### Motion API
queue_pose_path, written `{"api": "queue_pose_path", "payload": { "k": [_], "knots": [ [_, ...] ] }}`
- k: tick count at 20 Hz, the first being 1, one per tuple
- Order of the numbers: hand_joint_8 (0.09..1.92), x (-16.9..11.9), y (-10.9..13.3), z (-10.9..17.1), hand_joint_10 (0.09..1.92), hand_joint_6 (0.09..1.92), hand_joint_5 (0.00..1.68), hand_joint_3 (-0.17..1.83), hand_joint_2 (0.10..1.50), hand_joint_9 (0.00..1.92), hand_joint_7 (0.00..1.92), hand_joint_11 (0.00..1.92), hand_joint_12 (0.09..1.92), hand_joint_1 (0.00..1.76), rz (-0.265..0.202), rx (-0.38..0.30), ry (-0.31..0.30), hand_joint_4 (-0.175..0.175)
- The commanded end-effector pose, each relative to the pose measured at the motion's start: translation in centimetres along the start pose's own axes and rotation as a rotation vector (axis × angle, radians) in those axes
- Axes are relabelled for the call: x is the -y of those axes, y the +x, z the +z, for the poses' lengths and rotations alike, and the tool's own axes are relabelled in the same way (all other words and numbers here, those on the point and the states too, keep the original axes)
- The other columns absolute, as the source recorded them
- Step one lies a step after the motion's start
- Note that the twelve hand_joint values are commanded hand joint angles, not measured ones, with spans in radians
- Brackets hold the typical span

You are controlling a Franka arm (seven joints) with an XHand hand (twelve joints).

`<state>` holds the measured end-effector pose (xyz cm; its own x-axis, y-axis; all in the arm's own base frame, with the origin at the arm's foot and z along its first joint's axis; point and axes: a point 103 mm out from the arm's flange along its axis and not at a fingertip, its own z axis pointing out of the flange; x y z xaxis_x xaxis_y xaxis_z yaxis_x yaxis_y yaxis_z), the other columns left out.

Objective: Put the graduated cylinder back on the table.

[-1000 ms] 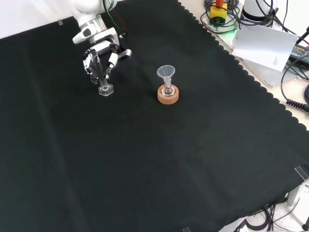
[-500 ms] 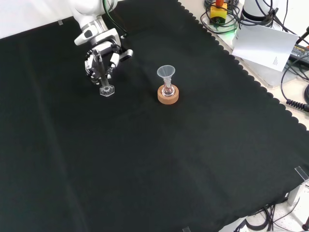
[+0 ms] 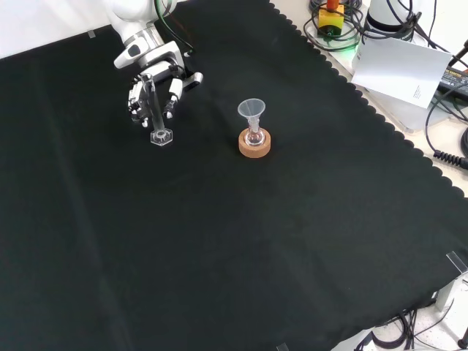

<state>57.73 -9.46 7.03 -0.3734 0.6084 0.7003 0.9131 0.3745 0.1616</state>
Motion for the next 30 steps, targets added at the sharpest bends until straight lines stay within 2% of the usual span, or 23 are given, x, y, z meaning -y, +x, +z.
{"api": "queue_pose_path", "payload": {
  "k": [1,6,8,12,17,25,28,30],
  "knots": [
    [0.61,0.2,0.4,-0.8,0.09,0.55,0.44,-0.17,0.99,1.0,0.53,0.67,1.19,0.91,0.003,-0.006,-0.001,-0.064],
    [0.63,0.7,0.9,-2.3,0.09,0.16,0.2,-0.17,0.96,0.76,0.22,0.45,1.29,0.86,0.025,0.013,0.012,-0.067],
    [0.64,1.1,1.1,-3.1,0.09,0.09,0.16,-0.17,0.96,0.72,0.17,0.4,1.3,0.85,0.036,0.024,0.002,-0.065],
    [0.61,1.8,1.6,-5.0,0.09,0.09,0.13,-0.17,0.95,0.6,0.04,0.3,1.32,0.83,0.07,0.042,-0.005,-0.057],
    [0.61,3.0,3.6,-7.7,0.09,0.09,0.12,-0.17,0.94,0.55,0.01,0.24,1.34,0.82,0.081,0.127,-0.014,-0.053],
    [0.62,5.4,7.9,-12.6,0.09,0.09,0.12,-0.17,0.95,0.55,0.0,0.21,1.34,0.81,0.11,0.275,-0.023,-0.053],
    [0.62,6.1,10.0,-14.1,0.09,0.09,0.12,-0.17,0.95,0.55,0.0,0.21,1.35,0.81,0.124,0.36,-0.002,-0.053],
    [0.62,6.7,11.4,-14.9,0.09,0.09,0.13,-0.17,0.95,0.55,0.0,0.2,1.35,0.81,0.117,0.385,-0.025,-0.053]
  ]
}}
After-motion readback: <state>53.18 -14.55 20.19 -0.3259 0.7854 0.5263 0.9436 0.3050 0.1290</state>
